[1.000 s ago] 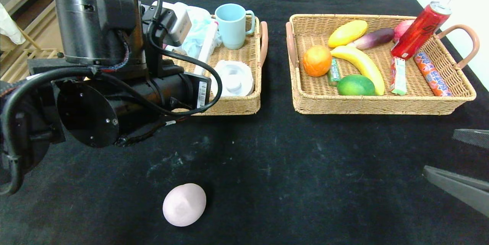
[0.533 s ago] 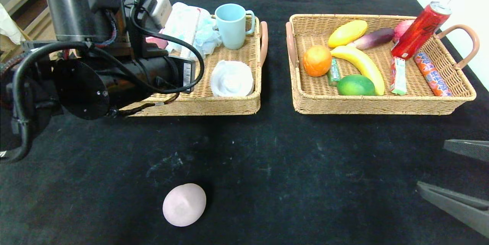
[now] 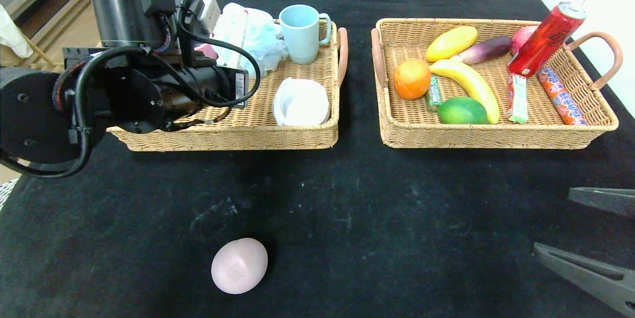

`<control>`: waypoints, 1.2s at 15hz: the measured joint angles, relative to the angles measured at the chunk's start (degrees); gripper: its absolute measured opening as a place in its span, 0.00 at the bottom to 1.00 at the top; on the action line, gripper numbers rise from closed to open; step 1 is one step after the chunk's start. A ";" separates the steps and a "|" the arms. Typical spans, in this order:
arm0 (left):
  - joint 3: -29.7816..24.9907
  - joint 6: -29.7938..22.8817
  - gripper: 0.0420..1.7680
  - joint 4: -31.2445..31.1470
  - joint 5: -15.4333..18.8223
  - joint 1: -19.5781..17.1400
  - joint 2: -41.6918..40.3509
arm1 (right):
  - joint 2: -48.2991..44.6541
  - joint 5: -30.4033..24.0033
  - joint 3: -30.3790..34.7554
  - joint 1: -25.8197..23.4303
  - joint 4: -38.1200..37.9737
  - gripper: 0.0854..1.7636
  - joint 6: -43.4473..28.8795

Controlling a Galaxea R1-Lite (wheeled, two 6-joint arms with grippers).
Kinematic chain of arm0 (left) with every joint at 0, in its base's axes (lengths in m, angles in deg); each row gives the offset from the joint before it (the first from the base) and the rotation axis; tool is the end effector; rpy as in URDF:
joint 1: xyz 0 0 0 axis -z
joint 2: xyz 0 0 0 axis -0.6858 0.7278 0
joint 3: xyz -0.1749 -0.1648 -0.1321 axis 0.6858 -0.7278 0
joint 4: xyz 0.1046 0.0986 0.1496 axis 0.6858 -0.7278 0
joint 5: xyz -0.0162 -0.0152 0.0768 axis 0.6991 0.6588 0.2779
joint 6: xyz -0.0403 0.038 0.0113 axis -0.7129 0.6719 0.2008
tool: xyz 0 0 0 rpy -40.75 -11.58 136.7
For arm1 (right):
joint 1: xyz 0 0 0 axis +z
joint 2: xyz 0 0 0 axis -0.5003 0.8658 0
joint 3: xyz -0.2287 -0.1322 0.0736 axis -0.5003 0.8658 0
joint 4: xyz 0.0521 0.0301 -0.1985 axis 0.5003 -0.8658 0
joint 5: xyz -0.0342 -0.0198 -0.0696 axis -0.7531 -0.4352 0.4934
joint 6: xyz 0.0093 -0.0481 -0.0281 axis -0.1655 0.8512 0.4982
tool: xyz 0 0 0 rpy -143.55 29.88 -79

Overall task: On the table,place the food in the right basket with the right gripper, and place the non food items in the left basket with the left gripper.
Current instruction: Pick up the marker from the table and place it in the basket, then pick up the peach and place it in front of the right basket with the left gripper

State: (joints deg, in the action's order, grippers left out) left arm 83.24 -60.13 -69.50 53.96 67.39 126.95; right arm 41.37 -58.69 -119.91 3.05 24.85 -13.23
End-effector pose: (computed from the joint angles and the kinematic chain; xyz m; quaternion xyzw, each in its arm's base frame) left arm 0.3534 -0.1327 0.2641 0.0739 0.0563 -0.0037 0.9957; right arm 0.1555 0.1054 0.2113 -0.0819 0.1206 0.3180 0.9368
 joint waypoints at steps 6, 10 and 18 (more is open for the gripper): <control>1.94 0.46 0.11 0.02 -0.20 -0.74 1.74 | 0.17 0.00 0.41 0.72 0.04 0.97 0.28; 1.96 0.38 0.37 0.05 -0.13 -0.80 2.32 | 0.20 0.22 0.66 0.74 0.09 0.97 2.10; 1.83 0.38 0.75 -0.52 -0.22 -0.74 1.71 | 0.27 0.26 0.83 0.72 0.06 0.97 2.12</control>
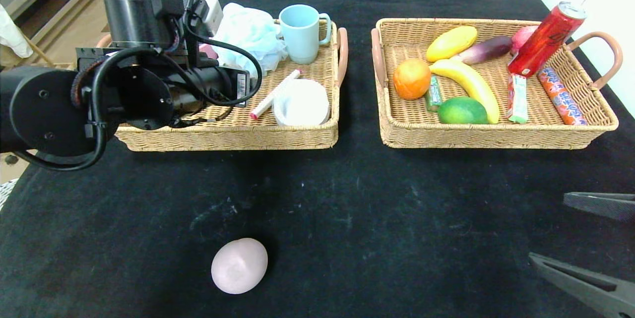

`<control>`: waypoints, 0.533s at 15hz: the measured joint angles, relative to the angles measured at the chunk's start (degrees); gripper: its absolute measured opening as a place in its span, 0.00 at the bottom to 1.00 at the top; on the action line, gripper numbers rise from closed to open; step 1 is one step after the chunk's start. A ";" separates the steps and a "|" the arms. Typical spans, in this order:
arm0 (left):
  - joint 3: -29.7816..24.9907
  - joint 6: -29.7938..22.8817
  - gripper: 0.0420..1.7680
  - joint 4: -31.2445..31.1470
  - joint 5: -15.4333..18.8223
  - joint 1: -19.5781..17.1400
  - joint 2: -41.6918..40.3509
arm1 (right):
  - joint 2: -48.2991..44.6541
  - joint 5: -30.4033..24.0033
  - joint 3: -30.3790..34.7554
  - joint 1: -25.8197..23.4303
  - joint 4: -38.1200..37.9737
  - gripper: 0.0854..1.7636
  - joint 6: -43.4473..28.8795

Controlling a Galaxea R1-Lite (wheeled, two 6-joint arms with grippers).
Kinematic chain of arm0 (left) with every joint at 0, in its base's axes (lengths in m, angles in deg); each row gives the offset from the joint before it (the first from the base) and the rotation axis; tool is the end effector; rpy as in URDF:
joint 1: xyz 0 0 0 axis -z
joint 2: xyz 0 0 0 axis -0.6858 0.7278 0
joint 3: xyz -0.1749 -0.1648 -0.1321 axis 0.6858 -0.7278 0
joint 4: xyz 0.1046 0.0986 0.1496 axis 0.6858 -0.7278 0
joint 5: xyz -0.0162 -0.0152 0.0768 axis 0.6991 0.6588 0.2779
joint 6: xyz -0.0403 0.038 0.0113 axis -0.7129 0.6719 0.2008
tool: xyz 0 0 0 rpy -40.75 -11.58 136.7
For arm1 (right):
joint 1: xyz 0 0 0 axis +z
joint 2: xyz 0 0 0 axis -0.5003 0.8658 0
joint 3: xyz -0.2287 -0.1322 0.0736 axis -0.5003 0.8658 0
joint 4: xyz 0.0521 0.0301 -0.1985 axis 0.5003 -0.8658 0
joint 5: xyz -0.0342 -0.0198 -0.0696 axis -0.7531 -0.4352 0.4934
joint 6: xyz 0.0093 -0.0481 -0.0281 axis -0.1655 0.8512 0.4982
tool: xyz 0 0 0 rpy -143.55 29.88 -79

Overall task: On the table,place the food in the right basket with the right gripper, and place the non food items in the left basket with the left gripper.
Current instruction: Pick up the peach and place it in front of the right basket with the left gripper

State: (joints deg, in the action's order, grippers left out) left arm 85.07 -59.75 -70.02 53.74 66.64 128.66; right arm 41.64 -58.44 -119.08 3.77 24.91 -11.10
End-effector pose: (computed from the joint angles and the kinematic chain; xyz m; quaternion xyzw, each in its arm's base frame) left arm 0.3624 -0.1310 0.2623 0.0783 0.0600 0.0044 0.9951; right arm 0.1549 0.1076 0.2056 -0.1026 0.1227 0.3242 0.9324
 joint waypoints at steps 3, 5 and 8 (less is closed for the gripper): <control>-0.98 -0.05 0.82 -0.63 0.02 1.76 -2.22 | -0.07 0.40 0.07 -0.06 0.05 0.97 0.02; -3.47 -0.35 0.85 -3.01 0.09 3.91 -5.12 | -0.10 0.43 0.09 -0.06 0.02 0.97 0.00; -8.78 -1.16 0.89 -8.66 0.56 8.70 -10.58 | -0.10 0.40 0.22 -0.06 0.02 0.97 0.04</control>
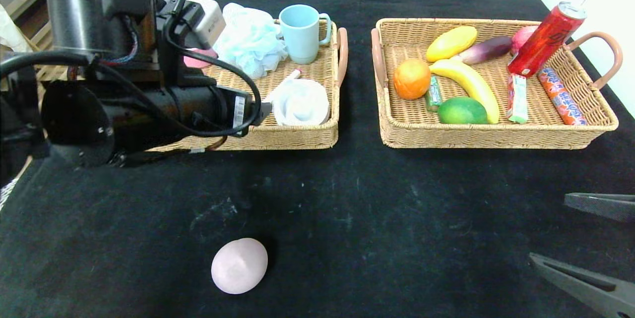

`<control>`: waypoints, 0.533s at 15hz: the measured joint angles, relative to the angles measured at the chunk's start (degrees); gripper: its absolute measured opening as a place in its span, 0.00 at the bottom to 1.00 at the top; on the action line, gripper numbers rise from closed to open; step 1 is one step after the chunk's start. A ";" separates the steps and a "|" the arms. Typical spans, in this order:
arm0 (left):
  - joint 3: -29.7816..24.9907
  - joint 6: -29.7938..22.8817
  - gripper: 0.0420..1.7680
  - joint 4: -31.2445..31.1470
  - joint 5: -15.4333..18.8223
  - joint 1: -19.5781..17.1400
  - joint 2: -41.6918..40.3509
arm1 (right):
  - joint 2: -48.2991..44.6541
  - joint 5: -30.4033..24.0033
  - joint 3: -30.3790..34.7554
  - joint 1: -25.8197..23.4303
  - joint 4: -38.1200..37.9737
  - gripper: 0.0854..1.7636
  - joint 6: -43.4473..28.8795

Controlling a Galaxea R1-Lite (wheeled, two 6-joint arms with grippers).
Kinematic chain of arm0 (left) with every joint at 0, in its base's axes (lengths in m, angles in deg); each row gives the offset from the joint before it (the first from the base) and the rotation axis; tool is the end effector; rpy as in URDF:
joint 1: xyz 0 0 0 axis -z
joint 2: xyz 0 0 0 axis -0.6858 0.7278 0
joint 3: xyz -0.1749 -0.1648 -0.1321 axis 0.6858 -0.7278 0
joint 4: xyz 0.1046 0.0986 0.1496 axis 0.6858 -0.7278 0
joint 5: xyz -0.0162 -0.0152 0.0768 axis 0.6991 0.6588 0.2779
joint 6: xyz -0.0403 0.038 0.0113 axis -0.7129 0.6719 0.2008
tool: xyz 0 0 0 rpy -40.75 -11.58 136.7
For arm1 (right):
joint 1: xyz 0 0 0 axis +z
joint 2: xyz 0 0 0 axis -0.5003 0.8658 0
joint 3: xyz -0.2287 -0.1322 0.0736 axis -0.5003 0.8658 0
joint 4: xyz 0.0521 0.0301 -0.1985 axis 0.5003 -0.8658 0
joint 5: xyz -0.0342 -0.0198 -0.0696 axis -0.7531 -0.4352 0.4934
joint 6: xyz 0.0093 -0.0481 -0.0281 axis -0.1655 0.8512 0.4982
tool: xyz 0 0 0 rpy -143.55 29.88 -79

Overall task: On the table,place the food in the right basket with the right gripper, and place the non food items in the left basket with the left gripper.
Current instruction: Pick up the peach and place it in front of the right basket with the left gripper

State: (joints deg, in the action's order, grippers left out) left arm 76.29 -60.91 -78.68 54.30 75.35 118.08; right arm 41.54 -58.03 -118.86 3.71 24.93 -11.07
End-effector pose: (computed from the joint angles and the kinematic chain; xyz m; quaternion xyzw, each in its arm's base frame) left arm 0.2927 -0.1564 0.2573 0.0999 0.1072 -0.0773 0.9862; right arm 0.1549 0.1069 0.2047 -0.1036 0.1236 0.3204 0.9334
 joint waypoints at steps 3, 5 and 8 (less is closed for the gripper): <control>-4.55 -4.63 0.92 -8.70 0.18 5.05 -5.18 | -0.01 0.00 0.24 0.06 -0.02 0.97 0.85; -6.78 -6.66 0.93 -13.78 0.22 6.62 -7.22 | -0.01 0.02 0.55 0.09 -0.02 0.97 1.65; -9.01 -11.04 0.94 -20.42 0.22 8.41 -8.59 | -0.04 0.04 0.69 0.09 0.05 0.97 1.73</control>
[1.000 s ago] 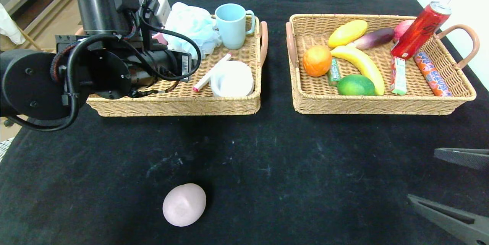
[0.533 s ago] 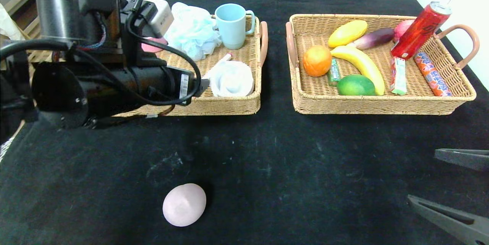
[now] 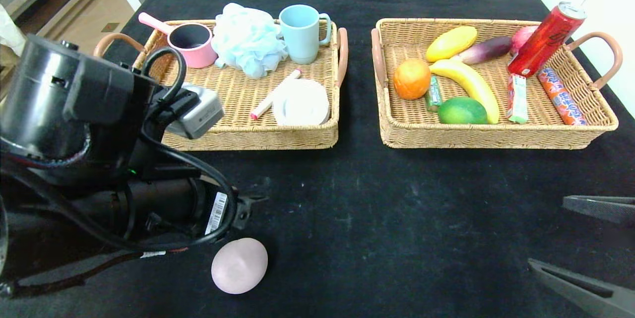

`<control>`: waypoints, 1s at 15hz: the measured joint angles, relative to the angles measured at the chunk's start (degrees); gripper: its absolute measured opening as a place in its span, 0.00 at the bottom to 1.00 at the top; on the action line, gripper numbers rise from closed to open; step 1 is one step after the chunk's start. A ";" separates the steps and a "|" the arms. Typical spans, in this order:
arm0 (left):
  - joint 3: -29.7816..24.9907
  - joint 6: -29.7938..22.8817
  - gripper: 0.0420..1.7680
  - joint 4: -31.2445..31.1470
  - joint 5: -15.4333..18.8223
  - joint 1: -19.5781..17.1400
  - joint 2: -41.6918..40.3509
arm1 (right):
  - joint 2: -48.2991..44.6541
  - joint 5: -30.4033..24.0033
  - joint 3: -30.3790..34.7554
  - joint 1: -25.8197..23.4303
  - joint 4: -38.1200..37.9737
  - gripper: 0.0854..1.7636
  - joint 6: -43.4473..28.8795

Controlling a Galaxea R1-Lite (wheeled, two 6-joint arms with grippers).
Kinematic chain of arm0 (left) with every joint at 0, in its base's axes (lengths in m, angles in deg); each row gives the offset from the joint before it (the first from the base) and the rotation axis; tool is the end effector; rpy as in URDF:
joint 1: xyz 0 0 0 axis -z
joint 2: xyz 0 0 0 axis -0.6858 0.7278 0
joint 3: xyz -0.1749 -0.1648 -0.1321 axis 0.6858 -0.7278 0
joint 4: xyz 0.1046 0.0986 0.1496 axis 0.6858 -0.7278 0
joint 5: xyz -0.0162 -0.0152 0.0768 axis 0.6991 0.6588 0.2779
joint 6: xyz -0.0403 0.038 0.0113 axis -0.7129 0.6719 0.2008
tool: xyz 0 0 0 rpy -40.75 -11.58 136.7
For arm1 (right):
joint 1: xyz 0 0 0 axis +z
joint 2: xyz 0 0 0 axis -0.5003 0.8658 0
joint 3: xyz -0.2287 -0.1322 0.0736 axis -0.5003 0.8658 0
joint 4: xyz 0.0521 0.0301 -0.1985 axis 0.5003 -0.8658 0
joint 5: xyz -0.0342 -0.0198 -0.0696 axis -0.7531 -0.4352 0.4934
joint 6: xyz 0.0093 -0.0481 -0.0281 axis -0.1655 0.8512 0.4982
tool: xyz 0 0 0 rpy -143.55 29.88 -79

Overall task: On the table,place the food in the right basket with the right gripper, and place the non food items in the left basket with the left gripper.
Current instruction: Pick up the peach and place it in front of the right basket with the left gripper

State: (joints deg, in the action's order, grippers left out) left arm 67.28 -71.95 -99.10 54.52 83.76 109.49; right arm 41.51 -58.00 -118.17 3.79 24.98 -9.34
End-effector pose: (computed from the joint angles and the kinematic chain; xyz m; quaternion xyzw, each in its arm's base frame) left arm 0.2204 -0.1583 0.2089 0.1085 0.2637 -0.1271 0.9500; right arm 0.1545 0.1068 0.2009 -0.1192 0.1238 0.3228 0.9307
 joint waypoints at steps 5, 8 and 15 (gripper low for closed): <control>-4.13 -1.62 0.95 -1.65 0.10 2.73 0.44 | 0.02 0.00 0.10 0.06 0.04 0.97 -0.02; -6.58 -2.28 0.96 -2.18 1.90 3.15 0.88 | 0.00 -0.01 0.22 0.17 0.06 0.97 0.06; -8.07 -2.50 0.96 -4.39 2.23 3.33 2.34 | -0.38 0.10 0.24 0.79 0.04 0.97 0.06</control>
State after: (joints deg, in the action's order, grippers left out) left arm 59.21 -74.45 -103.48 56.75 87.09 111.83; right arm 41.13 -57.90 -117.92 4.59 25.02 -9.28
